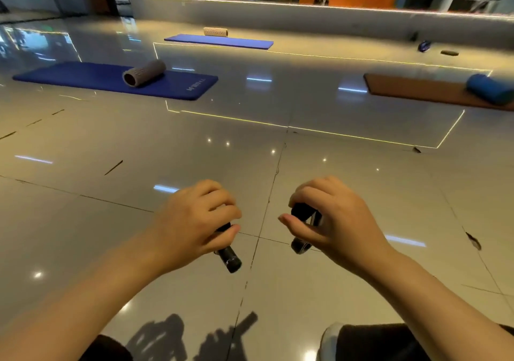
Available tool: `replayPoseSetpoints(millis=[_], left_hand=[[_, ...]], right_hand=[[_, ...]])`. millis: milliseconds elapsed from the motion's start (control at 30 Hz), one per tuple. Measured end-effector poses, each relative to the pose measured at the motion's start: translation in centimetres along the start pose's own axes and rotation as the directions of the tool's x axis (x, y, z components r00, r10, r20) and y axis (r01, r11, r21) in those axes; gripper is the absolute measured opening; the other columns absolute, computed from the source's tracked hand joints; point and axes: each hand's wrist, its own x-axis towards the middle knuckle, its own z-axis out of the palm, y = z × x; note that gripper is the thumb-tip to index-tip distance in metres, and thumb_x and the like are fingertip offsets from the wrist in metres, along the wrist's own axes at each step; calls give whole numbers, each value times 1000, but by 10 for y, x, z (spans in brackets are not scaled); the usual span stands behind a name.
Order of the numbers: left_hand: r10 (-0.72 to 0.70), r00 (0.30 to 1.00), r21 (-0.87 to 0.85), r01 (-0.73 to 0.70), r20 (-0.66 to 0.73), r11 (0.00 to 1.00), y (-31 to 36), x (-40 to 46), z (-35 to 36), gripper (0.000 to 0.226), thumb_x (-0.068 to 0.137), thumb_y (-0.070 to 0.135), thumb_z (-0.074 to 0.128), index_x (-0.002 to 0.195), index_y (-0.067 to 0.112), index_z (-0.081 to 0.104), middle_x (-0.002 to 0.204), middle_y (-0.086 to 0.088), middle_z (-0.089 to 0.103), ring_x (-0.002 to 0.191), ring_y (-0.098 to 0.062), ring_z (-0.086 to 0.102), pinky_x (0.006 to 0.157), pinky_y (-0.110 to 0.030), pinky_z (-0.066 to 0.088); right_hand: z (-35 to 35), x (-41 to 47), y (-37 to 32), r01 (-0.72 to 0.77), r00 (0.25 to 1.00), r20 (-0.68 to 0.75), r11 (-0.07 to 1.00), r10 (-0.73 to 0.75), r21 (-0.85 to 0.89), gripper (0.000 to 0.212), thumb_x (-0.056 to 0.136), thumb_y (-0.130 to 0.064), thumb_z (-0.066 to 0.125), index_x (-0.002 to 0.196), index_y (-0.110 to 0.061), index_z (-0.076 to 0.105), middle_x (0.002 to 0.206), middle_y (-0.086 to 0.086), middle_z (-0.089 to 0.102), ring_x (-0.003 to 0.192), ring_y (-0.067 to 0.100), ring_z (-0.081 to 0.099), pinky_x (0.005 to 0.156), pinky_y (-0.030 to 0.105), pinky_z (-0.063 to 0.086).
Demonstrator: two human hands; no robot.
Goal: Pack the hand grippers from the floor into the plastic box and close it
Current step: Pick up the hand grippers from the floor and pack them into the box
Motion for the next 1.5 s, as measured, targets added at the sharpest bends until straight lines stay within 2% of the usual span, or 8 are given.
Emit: replayPoseSetpoints(millis=[300, 533, 667, 767, 1000, 1200, 1367, 1500], left_hand=[[31, 998, -181, -40, -53, 983, 119, 64, 25, 32, 88, 41, 46, 89, 18, 69, 91, 5, 65, 89, -17, 59, 61, -35, 55], [193, 974, -306, -222, -121, 926, 205, 106, 3, 35, 85, 49, 50, 92, 20, 68, 93, 5, 64, 89, -15, 58, 66, -34, 55], [225, 964, -312, -260, -142, 914, 235, 110, -5, 35, 86, 49, 50, 91, 20, 68, 92, 5, 65, 88, -12, 59, 68, -29, 56], [188, 969, -350, -233, -160, 907, 247, 108, 0, 35, 83, 49, 52, 88, 19, 68, 90, 6, 65, 86, -10, 59, 69, -27, 55], [215, 962, -338, -262, -169, 904, 275, 114, 17, 37, 79, 51, 54, 83, 18, 67, 82, 5, 64, 78, -13, 58, 62, -29, 54], [120, 966, -459, -216, -229, 862, 304, 127, 21, 34, 76, 50, 53, 79, 18, 66, 79, 8, 59, 78, -12, 50, 67, -25, 43], [96, 967, -504, -205, -235, 839, 322, 126, 23, 33, 77, 49, 51, 77, 19, 65, 79, 9, 58, 78, -11, 50, 63, -19, 41], [207, 955, -423, -281, -213, 861, 309, 129, 29, 24, 75, 44, 64, 75, 20, 63, 75, 7, 59, 75, -15, 53, 54, -34, 53]], right_hand=[[-83, -132, 38, -327, 943, -88, 944, 322, -49, 39, 81, -56, 47, 83, -21, 63, 81, -9, 60, 76, 10, 51, 60, 25, 49], [-146, -200, 55, -656, 696, -361, 754, 620, 31, 12, 82, -32, 67, 78, -21, 66, 78, -11, 62, 80, 12, 53, 63, 23, 41], [-166, -201, 50, -675, 493, -455, 656, 742, 337, 4, 79, -21, 69, 75, -21, 68, 75, -12, 63, 77, 9, 58, 64, 23, 44], [-173, -201, 42, -640, 467, -436, 634, 769, 434, 5, 77, -18, 69, 74, -21, 67, 77, -10, 64, 76, 4, 59, 63, 16, 43], [-182, -244, 31, -714, 398, -410, 558, 821, 424, 3, 77, -20, 70, 75, -19, 67, 81, -7, 64, 75, 3, 58, 61, 15, 42], [-186, -289, 28, -825, 249, -447, 430, 859, 366, 1, 78, -21, 67, 78, -20, 66, 85, -4, 65, 82, 14, 61, 69, 32, 53], [-199, -291, 11, -861, 402, -361, 482, 842, 165, 6, 78, -25, 68, 76, -20, 65, 82, -7, 62, 79, 11, 58, 64, 24, 48], [-243, -301, -10, -808, 542, -292, 584, 788, 76, 9, 78, -28, 71, 75, -21, 65, 78, -12, 61, 75, 3, 56, 62, 13, 42]])
